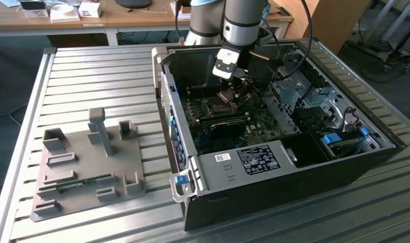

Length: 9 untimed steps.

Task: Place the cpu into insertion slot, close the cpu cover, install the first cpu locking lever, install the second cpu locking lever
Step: 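Place the cpu into insertion slot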

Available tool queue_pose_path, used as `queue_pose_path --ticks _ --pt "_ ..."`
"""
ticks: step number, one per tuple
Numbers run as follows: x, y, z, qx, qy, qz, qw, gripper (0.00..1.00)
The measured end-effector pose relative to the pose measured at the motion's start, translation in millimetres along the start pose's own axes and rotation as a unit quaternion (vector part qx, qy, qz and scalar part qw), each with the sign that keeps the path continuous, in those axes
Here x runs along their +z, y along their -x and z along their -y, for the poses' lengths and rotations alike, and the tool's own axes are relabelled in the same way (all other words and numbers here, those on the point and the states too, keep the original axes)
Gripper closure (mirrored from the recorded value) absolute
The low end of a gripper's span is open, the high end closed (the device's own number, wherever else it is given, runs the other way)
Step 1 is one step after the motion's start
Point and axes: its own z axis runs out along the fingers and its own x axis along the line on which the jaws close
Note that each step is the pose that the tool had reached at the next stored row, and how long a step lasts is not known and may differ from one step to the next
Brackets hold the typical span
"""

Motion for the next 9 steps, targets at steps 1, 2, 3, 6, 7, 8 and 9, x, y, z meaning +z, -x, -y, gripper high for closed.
queue_pose_path --ticks 1,2,3,6,7,8,9 --pt "0.0 0.0 0.0 0.0 0.0 0.0 1.0 0.46" --pt "0.0 0.0 0.0 0.0 0.0 0.0 1.0 0.46" --pt "0.0 0.0 0.0 0.0 0.0 0.0 1.0 0.46" --pt "0.0 0.0 0.0 0.0 0.0 0.0001 1.0 0.46" --pt "0.1 0.0 0.0 0.004 0.0 0.0004 1.0 0.46" --pt "0.2 -0.1 0.0 0.013 0.0 0.0011 0.9999 0.46" --pt "0.2 -0.1 0.0 0.021 -0.0002 0.0019 0.9998 0.46"
